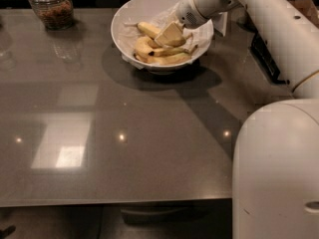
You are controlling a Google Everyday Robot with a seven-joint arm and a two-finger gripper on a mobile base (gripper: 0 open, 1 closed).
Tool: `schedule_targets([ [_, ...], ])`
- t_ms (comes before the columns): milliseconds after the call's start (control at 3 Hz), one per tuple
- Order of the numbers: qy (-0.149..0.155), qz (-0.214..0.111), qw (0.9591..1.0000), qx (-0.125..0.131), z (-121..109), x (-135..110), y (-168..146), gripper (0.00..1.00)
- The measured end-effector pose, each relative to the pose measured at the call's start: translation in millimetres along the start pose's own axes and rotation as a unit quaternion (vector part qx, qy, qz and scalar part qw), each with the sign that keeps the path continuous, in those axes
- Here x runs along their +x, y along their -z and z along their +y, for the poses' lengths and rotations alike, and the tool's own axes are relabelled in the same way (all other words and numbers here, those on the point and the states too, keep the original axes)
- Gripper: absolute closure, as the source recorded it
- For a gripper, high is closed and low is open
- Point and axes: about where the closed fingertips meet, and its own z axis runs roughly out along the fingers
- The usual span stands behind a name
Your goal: Pick banana from white bowl
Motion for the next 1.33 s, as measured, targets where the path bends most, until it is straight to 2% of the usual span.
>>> schedule_targets([
  [667, -0.017, 0.015, 0.9996, -0.017, -8.9, 12.1, -27.5, 0.45],
  [1000, -0.019, 0.022, 0.9994, -0.022, -9.3, 15.1, -32.2, 0.64],
  [1333, -0.01, 0.026, 0.9994, -0.019, -5.9, 5.2, -19.3, 0.87],
])
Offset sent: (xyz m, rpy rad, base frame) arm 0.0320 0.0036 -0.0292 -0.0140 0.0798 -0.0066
